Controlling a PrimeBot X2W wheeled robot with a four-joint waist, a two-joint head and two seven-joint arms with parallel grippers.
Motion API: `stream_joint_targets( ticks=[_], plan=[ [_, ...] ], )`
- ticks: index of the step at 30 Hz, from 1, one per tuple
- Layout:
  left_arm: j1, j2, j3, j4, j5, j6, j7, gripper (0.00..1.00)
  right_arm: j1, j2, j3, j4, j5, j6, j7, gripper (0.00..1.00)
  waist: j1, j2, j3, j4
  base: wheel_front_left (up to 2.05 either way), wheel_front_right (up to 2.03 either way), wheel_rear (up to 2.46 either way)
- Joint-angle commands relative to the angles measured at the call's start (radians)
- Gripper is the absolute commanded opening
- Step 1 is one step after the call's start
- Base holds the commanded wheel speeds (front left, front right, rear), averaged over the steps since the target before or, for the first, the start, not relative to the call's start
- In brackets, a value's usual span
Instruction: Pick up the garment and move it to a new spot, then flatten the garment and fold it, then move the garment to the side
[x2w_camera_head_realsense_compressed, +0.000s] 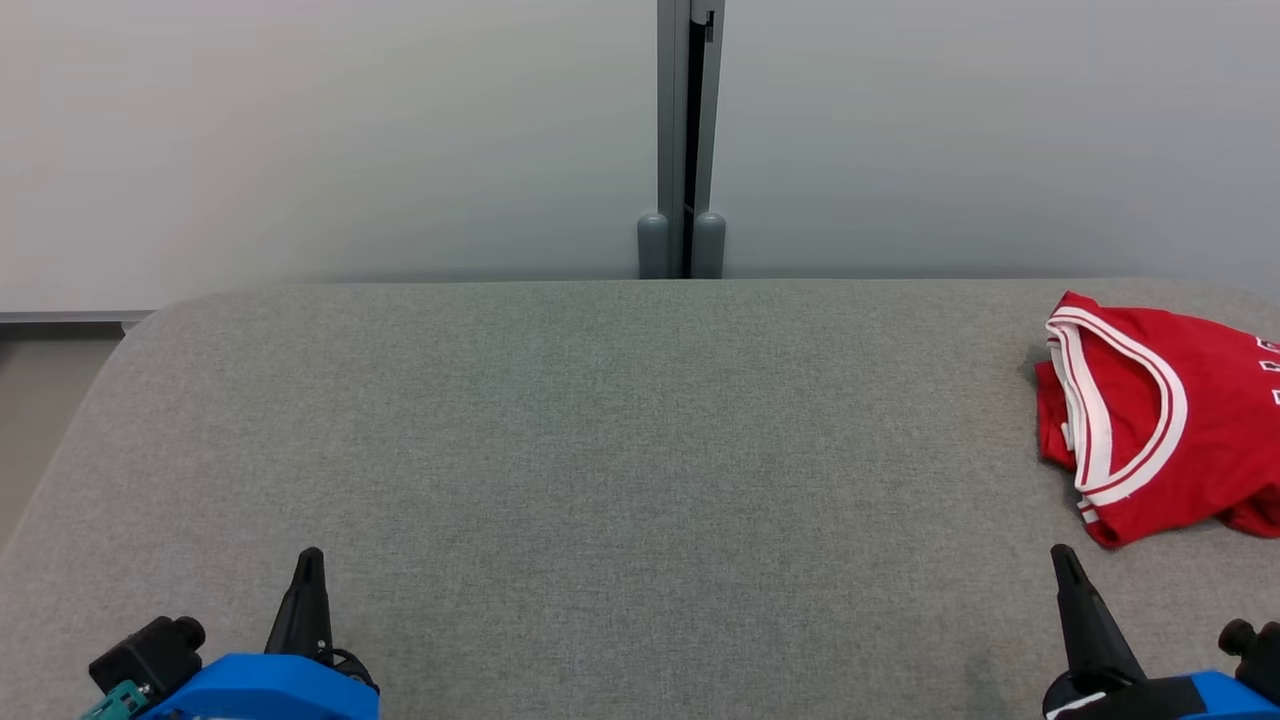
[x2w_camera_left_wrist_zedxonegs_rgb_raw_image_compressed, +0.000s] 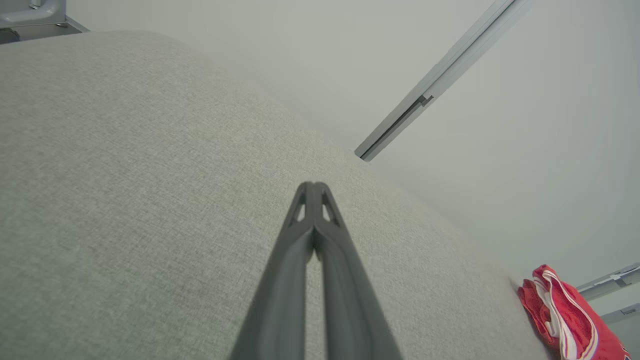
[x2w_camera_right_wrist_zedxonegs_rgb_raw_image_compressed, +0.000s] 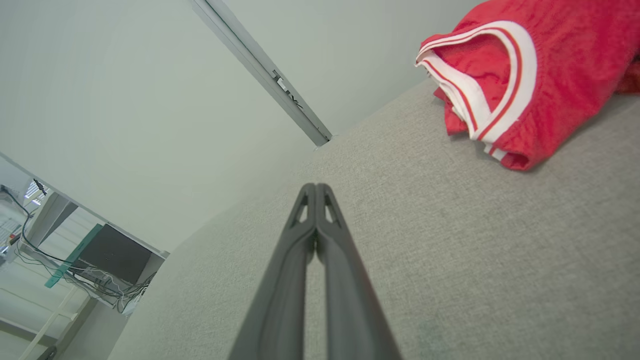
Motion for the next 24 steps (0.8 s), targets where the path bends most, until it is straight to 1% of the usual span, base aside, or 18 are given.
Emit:
stream_joint_targets(
  ticks=[1,13,24],
  plan=[
    [-0.036,0.000,0.020,-0.014,-0.039,-0.011,0.010,0.00,-0.034,-0.011,-0.002,-0.002,0.049,0.000,0.006,0.00,0.0000,-0.0001,0.001,-0.001,0.00,0.00,0.00],
    [-0.052,-0.026,0.068,-0.015,-0.176,-0.035,0.051,0.00,-0.068,-0.013,-0.005,0.026,0.211,0.000,0.029,0.00,0.0000,-0.0001,0.004,-0.007,0.00,0.00,0.00],
    [-0.065,-0.046,0.103,-0.016,-0.278,-0.054,0.082,0.00,-0.093,-0.014,-0.007,0.048,0.331,0.000,0.046,0.00,0.0000,-0.0001,0.007,-0.012,0.00,0.00,0.00]
  ],
)
